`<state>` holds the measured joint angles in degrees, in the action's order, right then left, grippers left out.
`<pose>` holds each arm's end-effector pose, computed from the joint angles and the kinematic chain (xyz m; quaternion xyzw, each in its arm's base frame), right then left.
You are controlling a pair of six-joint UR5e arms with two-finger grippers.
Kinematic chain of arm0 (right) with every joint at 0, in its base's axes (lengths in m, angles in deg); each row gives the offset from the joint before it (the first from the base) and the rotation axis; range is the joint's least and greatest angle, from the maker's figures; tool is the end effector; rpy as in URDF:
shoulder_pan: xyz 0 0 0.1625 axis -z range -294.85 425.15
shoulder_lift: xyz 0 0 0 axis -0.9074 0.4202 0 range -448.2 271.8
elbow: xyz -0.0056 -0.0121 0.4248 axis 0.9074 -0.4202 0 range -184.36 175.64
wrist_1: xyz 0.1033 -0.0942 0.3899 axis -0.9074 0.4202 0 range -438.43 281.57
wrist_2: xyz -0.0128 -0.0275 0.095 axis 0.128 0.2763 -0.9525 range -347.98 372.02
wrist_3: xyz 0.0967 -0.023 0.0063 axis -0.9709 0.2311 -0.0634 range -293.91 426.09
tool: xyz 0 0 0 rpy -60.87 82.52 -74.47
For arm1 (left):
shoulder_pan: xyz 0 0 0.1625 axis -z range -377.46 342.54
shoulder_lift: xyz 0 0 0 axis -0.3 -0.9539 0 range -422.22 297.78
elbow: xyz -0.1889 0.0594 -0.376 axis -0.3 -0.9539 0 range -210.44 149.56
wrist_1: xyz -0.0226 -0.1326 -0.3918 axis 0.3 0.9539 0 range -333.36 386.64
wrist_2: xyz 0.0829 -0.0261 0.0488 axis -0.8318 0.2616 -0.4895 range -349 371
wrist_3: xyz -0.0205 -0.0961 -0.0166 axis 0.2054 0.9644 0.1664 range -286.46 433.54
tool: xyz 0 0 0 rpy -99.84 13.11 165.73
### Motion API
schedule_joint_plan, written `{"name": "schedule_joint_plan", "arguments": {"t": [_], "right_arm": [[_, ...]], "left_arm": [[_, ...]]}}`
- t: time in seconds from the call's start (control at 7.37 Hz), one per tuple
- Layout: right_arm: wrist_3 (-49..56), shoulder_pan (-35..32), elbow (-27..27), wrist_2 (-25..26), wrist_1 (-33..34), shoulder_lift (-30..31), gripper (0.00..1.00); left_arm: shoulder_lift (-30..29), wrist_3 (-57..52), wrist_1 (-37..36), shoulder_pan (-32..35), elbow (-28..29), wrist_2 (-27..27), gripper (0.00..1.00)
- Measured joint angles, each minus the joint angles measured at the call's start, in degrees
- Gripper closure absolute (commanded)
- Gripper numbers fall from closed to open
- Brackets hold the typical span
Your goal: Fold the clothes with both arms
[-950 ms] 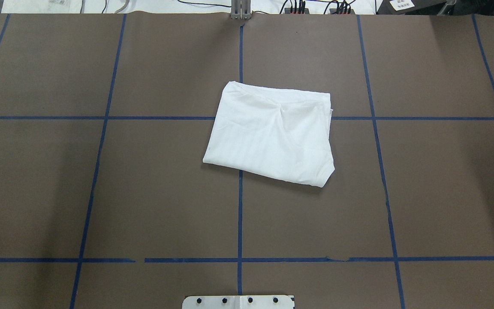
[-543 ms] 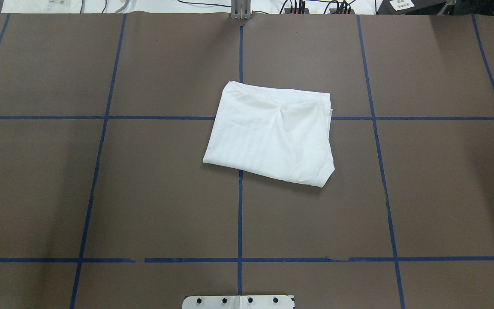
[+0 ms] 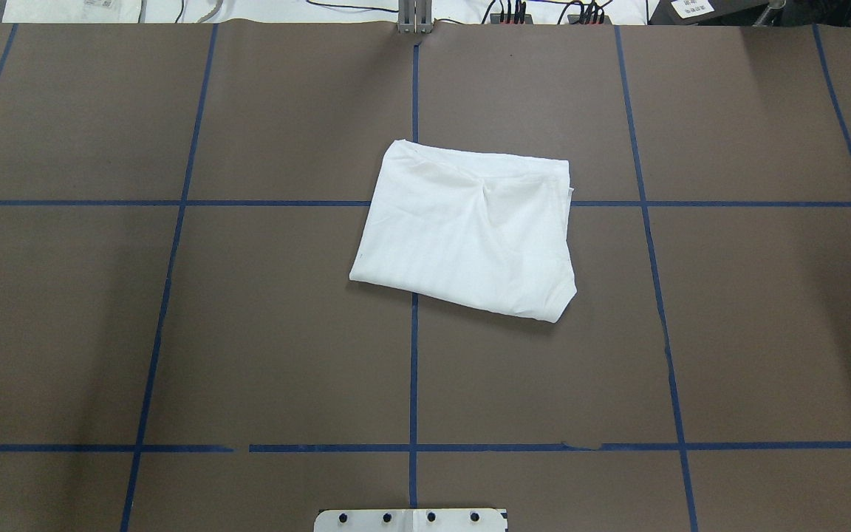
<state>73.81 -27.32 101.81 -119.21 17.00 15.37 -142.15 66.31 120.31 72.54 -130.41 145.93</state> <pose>0.0843 -0.3846 0.6376 0.0082 -0.3526 -0.0341 0.9351 -0.0629 -0.4217 0.6458 0.0527 0.3793 0.0701 0.9211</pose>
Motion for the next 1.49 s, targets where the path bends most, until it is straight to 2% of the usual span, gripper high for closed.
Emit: {"name": "schedule_joint_plan", "arguments": {"t": [1.49], "right_arm": [[0.41, -0.08, 0.44, -0.33, -2.27, 0.22, 0.00]], "left_arm": [[-0.18, 0.02, 0.20, -0.06, -0.49, 0.34, 0.00]]}}
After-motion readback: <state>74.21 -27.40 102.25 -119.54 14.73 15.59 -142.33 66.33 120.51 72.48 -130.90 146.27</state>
